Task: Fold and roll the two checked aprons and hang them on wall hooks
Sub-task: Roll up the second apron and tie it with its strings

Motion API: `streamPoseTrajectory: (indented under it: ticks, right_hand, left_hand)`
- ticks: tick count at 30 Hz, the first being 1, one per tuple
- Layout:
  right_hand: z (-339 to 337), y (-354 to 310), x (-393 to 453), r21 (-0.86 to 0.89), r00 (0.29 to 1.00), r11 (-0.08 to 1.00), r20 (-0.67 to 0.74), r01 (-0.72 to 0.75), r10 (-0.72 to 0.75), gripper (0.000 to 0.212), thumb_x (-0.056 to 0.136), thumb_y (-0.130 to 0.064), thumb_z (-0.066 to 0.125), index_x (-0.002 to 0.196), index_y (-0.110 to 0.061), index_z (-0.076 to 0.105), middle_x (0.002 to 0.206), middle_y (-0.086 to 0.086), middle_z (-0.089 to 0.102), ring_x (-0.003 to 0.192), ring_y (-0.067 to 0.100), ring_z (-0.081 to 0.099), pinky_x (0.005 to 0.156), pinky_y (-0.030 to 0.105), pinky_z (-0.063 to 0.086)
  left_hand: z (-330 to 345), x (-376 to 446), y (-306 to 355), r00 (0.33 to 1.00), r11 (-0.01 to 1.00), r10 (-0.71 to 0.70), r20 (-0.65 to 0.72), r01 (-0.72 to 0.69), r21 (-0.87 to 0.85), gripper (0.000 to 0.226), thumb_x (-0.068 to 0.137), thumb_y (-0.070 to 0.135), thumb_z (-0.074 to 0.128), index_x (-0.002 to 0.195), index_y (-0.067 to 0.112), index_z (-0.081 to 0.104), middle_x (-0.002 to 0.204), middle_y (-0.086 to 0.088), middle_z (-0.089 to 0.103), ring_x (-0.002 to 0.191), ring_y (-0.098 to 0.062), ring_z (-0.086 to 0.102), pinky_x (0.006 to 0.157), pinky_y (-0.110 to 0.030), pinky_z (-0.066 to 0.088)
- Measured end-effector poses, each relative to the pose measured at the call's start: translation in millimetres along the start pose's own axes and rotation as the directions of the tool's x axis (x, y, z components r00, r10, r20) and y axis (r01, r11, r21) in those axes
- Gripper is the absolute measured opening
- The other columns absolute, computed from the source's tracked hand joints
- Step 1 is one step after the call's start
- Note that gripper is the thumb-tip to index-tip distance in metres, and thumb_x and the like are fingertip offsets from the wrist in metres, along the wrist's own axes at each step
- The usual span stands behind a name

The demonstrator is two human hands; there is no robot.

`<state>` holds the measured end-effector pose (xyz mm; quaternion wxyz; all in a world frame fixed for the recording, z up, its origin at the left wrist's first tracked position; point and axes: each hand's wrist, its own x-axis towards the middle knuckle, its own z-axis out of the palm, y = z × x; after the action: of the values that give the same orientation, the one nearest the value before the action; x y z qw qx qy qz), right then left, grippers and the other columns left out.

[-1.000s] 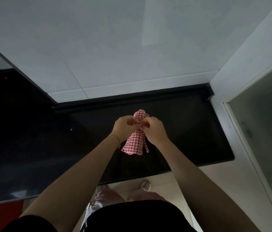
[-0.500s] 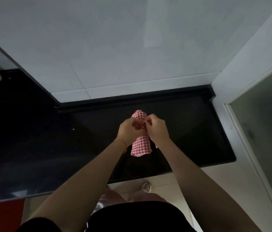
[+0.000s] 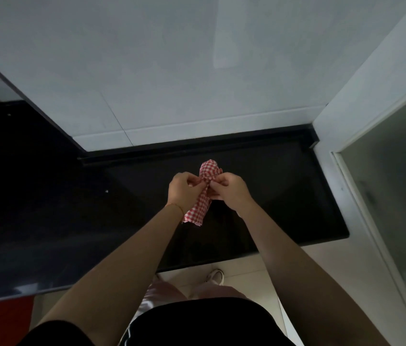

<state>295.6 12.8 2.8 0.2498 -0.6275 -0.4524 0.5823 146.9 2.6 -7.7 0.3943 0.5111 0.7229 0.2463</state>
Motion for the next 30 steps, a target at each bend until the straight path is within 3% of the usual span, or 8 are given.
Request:
streamPoseTrajectory:
  ticks: [4, 7, 13, 16, 19, 23, 30]
  right_hand:
    - [0, 0, 1, 0.01, 1.0, 1.0, 0.009, -0.021, 0.021, 0.011, 0.094, -0.012, 0.061, 0.102, -0.005, 0.061, 0.102, 0.011, 0.069, 0.087, 0.018, 0.072, 0.075, 0.029, 0.061]
    - [0, 1, 2, 0.004, 0.999, 0.999, 0.01, -0.038, 0.038, 0.009, 0.09, -0.011, 0.067, 0.098, -0.008, 0.066, 0.101, 0.008, 0.07, 0.09, 0.015, 0.071, 0.081, 0.033, 0.06]
    - [-2, 1, 0, 0.141, 0.994, 0.984, 0.005, -0.106, 0.106, 0.013, 0.093, -0.014, 0.062, 0.103, -0.008, 0.065, 0.105, 0.007, 0.07, 0.093, 0.015, 0.071, 0.083, 0.031, 0.059]
    - [1, 0, -1, 0.276, 0.985, 0.946, 0.013, -0.169, 0.173, 0.019, 0.094, -0.013, 0.056, 0.108, -0.001, 0.063, 0.107, 0.01, 0.069, 0.096, 0.017, 0.07, 0.083, 0.03, 0.058]
    - [2, 2, -4, 0.352, 0.978, 0.914, 0.019, -0.203, 0.21, 0.02, 0.096, -0.018, 0.057, 0.108, -0.003, 0.064, 0.11, 0.01, 0.068, 0.099, 0.018, 0.069, 0.086, 0.033, 0.058]
    - [-3, 2, -5, 0.425, 0.982, 0.887, 0.022, -0.179, 0.187, 0.027, 0.095, -0.02, 0.061, 0.112, 0.001, 0.059, 0.115, 0.013, 0.065, 0.103, 0.022, 0.068, 0.091, 0.041, 0.057]
    - [-3, -8, -5, 0.432, 0.99, 0.891, 0.052, -0.143, 0.134, 0.02, 0.096, -0.013, 0.059, 0.112, -0.002, 0.057, 0.117, 0.014, 0.063, 0.105, 0.024, 0.067, 0.092, 0.042, 0.056]
  left_hand:
    - [-2, 4, 0, 0.998, 0.998, -0.032, 0.05, 0.035, -0.054, 0.005, 0.092, 0.024, 0.064, 0.095, 0.02, 0.061, 0.103, 0.002, 0.058, 0.087, -0.007, 0.055, 0.069, -0.016, 0.04]
    - [-3, 7, 0, 0.977, 0.943, -0.187, 0.104, 0.208, -0.26, 0.007, 0.093, 0.023, 0.061, 0.092, 0.017, 0.059, 0.098, -0.005, 0.063, 0.083, -0.013, 0.06, 0.071, -0.027, 0.05]
    - [-2, 15, -1, 0.959, 0.894, -0.265, 0.102, 0.284, -0.346, 0.016, 0.086, 0.025, 0.054, 0.087, 0.011, 0.059, 0.096, -0.015, 0.067, 0.089, -0.031, 0.063, 0.09, -0.048, 0.052]
    - [0, 14, -1, 0.945, 0.862, -0.305, 0.118, 0.327, -0.387, 0.022, 0.09, 0.022, 0.053, 0.099, 0.003, 0.061, 0.095, -0.012, 0.066, 0.083, -0.026, 0.063, 0.081, -0.042, 0.054]
    - [1, 10, 2, 0.932, 0.814, -0.336, 0.134, 0.359, -0.456, 0.013, 0.094, 0.018, 0.051, 0.093, 0.008, 0.059, 0.086, -0.007, 0.064, 0.072, -0.016, 0.059, 0.067, -0.032, 0.05]
    - [1, 8, 1, 0.935, 0.831, -0.334, 0.117, 0.351, -0.432, 0.011, 0.091, 0.023, 0.061, 0.098, 0.015, 0.061, 0.102, -0.008, 0.067, 0.091, -0.02, 0.066, 0.085, -0.042, 0.057]
    - [-4, 13, 7, 0.971, 0.937, -0.235, 0.04, 0.238, -0.258, 0.006, 0.094, 0.025, 0.059, 0.098, 0.021, 0.059, 0.098, 0.0, 0.063, 0.088, -0.015, 0.06, 0.084, -0.037, 0.054]
